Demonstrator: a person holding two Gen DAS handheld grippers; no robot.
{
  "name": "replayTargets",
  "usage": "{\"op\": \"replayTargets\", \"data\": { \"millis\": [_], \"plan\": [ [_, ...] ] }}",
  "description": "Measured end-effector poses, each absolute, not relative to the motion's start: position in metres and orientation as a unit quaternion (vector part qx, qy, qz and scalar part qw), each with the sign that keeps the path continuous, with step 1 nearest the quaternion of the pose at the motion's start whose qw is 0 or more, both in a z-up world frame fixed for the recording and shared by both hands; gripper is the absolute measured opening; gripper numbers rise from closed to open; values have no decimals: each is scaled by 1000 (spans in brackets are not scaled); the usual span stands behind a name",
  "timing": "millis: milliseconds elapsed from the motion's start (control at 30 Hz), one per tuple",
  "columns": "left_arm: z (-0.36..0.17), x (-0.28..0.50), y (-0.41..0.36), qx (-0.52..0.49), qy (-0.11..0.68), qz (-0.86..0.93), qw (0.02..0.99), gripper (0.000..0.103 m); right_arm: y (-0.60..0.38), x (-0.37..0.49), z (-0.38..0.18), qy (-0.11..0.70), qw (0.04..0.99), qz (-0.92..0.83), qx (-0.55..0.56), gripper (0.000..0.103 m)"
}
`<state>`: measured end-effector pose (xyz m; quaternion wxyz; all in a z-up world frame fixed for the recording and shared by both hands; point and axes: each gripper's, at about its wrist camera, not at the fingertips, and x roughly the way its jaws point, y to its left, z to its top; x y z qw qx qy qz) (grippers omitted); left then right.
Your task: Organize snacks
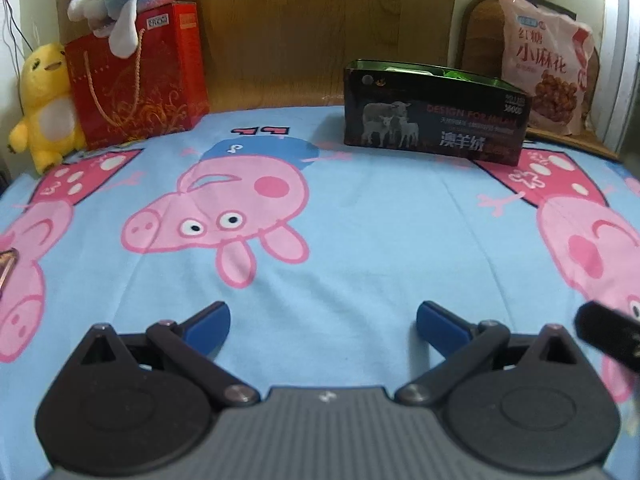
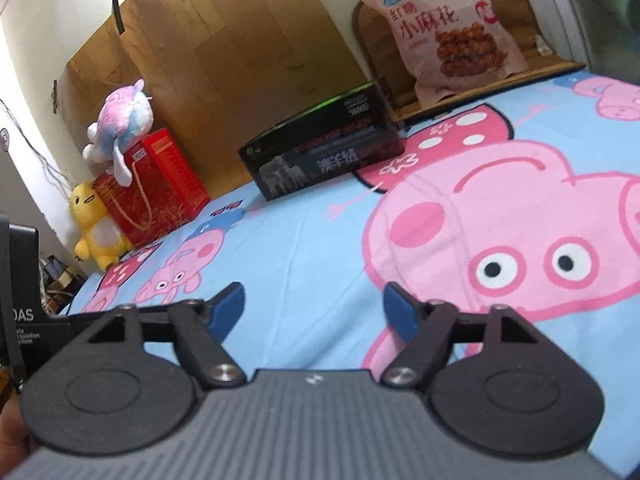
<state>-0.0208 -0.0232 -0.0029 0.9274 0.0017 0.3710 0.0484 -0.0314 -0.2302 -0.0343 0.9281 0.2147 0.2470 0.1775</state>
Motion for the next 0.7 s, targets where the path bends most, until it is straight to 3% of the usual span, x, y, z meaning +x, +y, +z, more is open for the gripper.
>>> {"op": "replayTargets", "data": {
  "millis": [700],
  "plan": [
    [-5, -20, -24, -2, 371, 50, 927, 103, -230, -29, -37, 248, 929, 172, 215, 88]
  ]
}}
